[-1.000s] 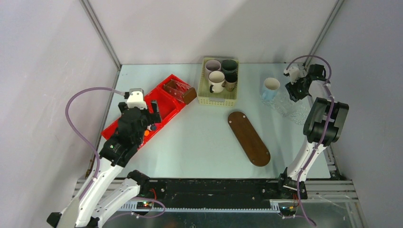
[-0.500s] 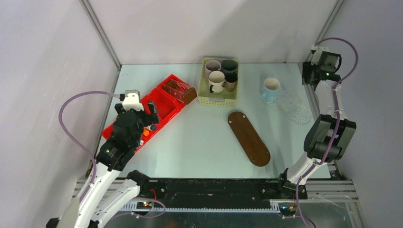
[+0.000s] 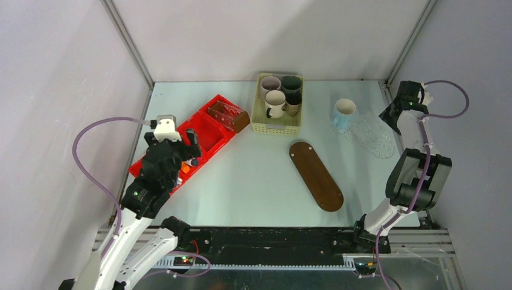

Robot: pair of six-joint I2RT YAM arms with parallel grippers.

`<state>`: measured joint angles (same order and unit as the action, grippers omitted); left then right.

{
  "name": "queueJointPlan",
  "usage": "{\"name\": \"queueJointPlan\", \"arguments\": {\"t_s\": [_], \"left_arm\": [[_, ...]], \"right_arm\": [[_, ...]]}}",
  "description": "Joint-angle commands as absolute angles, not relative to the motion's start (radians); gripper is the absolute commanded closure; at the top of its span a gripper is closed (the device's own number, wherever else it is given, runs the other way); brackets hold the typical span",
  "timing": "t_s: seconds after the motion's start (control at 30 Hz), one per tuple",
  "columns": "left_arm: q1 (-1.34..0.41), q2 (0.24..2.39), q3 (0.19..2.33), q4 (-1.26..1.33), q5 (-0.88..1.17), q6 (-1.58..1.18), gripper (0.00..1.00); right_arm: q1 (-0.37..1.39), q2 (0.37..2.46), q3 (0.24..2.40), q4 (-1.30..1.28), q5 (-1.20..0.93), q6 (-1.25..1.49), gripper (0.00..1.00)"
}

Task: Prepare toiletry sets of a toothbrush and toothpaste on the tray
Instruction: Place the toothpaste holder on the tray, then adjust the toothpaste holder on the tray.

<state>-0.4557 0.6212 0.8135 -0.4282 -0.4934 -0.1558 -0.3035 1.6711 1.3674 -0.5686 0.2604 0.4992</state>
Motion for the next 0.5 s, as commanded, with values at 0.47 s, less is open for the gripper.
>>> {"name": "queueJointPlan", "arguments": {"t_s": [0.47], "left_arm": [[-0.437, 0.637, 0.801, -0.407, -0.510, -0.142, 0.09]], "right_arm": [[-0.271, 1.795, 1.341, -0.550, 0.291, 0.819, 0.49]]}}
